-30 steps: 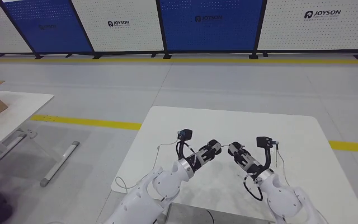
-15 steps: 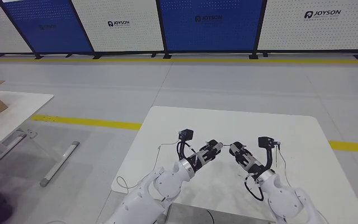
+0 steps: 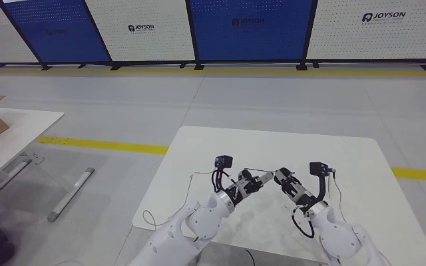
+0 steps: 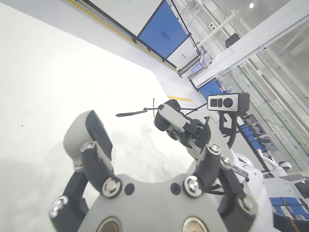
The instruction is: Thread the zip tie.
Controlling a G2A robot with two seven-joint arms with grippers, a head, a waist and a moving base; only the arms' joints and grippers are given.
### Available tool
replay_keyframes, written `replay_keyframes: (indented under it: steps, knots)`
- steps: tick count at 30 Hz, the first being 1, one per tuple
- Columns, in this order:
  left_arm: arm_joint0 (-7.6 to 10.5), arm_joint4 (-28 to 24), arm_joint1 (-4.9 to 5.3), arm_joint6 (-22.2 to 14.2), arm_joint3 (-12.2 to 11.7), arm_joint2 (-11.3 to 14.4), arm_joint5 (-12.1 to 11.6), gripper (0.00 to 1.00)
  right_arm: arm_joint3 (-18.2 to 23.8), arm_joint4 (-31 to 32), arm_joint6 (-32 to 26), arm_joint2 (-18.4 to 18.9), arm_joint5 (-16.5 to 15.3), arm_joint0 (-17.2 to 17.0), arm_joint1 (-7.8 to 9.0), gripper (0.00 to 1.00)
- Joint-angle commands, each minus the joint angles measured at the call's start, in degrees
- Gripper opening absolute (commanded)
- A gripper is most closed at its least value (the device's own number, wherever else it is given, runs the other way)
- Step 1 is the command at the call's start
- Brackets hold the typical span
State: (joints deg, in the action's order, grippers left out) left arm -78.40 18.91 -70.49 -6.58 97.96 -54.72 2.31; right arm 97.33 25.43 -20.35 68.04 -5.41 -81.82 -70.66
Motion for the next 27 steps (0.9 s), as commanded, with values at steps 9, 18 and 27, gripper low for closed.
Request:
replay_keyframes:
  steps: [9, 18, 27]
  knots:
    - [0.75, -0.28, -0.40, 0.59, -0.87, 0.45, -0.13, 0.31, 0.66, 0.91, -0.50, -0.27, -0.66, -0.15, 0.05, 0.00]
    - [1.24, -0.44, -0.57, 0.22, -1.58, 0.27, -0.09, 0.00, 1.07, 1.44, -0.46, -0.40, -1.51, -0.36, 0.09, 0.00]
    - [1.44, -0.44, -0.72, 0.22, -1.94, 0.08, -0.39, 0.00, 1.01, 1.19, -0.16, -0.30, -1.51, -0.43, 0.08, 0.00]
